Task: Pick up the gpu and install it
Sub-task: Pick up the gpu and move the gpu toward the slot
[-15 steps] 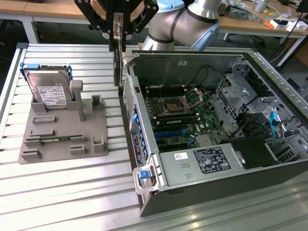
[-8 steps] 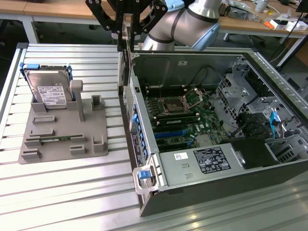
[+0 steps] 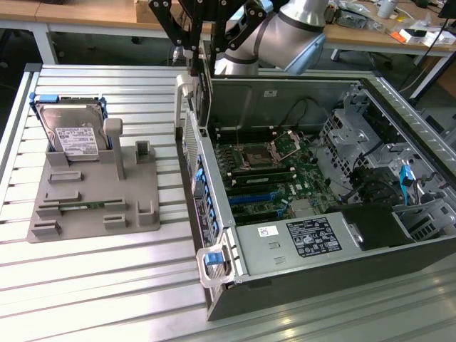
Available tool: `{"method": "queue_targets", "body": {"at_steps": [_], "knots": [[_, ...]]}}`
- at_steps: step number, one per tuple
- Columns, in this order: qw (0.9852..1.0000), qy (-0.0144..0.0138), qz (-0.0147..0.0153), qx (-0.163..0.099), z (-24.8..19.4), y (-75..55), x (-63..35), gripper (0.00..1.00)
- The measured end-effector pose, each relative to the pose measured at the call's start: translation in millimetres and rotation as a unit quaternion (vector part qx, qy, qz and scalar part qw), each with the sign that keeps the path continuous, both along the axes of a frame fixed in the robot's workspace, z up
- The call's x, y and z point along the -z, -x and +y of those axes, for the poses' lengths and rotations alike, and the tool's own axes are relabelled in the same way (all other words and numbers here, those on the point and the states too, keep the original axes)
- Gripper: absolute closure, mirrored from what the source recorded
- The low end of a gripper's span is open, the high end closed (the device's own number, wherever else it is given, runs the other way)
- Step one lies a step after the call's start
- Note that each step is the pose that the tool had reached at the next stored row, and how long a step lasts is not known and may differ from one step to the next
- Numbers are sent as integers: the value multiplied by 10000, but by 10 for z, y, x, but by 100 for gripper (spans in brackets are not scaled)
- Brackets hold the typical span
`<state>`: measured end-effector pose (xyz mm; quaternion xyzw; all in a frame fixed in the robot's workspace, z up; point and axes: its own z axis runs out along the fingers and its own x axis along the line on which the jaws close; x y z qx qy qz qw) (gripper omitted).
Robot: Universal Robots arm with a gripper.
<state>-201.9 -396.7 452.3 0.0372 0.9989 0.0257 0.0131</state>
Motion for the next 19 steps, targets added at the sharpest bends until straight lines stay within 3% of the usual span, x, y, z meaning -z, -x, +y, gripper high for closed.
{"method": "queue_targets", "body": {"at_steps": [19], "knots": [[10000, 4, 0, 1, 0, -581, 0, 74]]}}
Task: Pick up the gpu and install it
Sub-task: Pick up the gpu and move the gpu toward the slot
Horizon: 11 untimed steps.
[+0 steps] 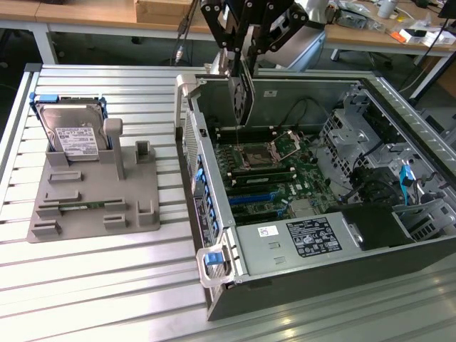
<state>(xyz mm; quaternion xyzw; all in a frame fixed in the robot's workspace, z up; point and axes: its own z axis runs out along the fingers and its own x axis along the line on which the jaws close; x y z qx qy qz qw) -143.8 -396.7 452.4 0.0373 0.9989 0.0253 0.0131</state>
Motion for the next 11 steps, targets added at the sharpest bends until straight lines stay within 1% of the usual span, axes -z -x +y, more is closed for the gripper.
{"method": "queue_targets", "body": {"at_steps": [1, 4, 6, 7, 11], "knots": [[10000, 1, 0, 0, 0, -61, 0, 74], [10000, 1, 0, 0, 0, -184, 0, 74], [10000, 1, 0, 0, 0, -224, 0, 74], [10000, 2, 0, -1, 0, -265, 0, 74], [10000, 6, 1, 0, 0, -473, 2, 74]]}}
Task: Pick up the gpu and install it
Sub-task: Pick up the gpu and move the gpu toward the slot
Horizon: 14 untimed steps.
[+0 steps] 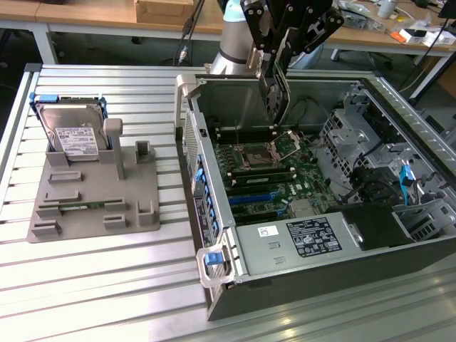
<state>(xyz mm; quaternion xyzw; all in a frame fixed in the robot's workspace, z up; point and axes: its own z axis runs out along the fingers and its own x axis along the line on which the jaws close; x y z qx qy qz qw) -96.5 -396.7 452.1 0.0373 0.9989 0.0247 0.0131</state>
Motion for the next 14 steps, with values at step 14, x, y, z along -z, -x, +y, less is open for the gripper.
{"method": "queue_targets", "body": {"at_steps": [14], "knots": [[10000, 9, 0, 0, 0, -560, 5, 74]]}}
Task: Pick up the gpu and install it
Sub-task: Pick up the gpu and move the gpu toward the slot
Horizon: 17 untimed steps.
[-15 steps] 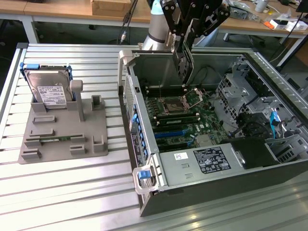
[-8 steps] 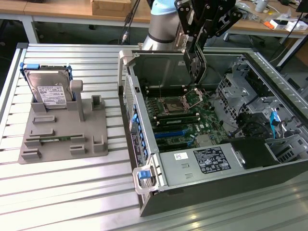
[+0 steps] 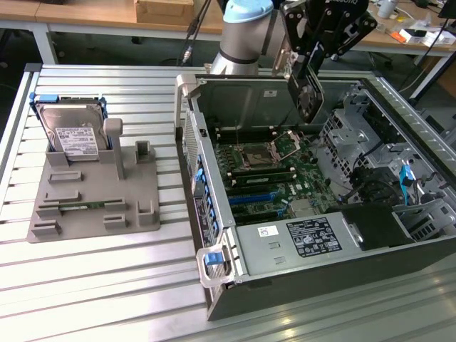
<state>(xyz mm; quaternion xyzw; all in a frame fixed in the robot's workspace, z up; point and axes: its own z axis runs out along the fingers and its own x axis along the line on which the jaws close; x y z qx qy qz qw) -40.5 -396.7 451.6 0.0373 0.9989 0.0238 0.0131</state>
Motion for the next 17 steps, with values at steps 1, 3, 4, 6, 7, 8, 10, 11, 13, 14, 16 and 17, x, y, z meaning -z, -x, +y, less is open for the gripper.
{"method": "queue_targets", "body": {"at_steps": [1, 3, 4, 6, 7, 8, 10, 11, 13, 14, 16, 17], "knots": [[10000, 1, 0, -1, 0, -42, 1, 74], [10000, 3, 0, -1, -3, -72, 2, 74], [10000, 4, 0, 0, -16, -92, 3, 74], [10000, 3, 0, 0, -67, -110, 6, 74], [10000, 3, 0, -1, -82, -120, 6, 74], [10000, 4, 0, 0, -87, -138, 7, 74], [10000, 5, 0, -1, -89, -178, 8, 74], [10000, 6, 0, -1, -91, -221, 9, 74], [10000, 8, 0, -1, -113, -257, 11, 74], [10000, 8, 0, -1, -116, -262, 12, 74], [10000, 9, 1, -1, -120, -273, 11, 74], [10000, 9, 0, -1, -130, -279, 11, 74]]}}
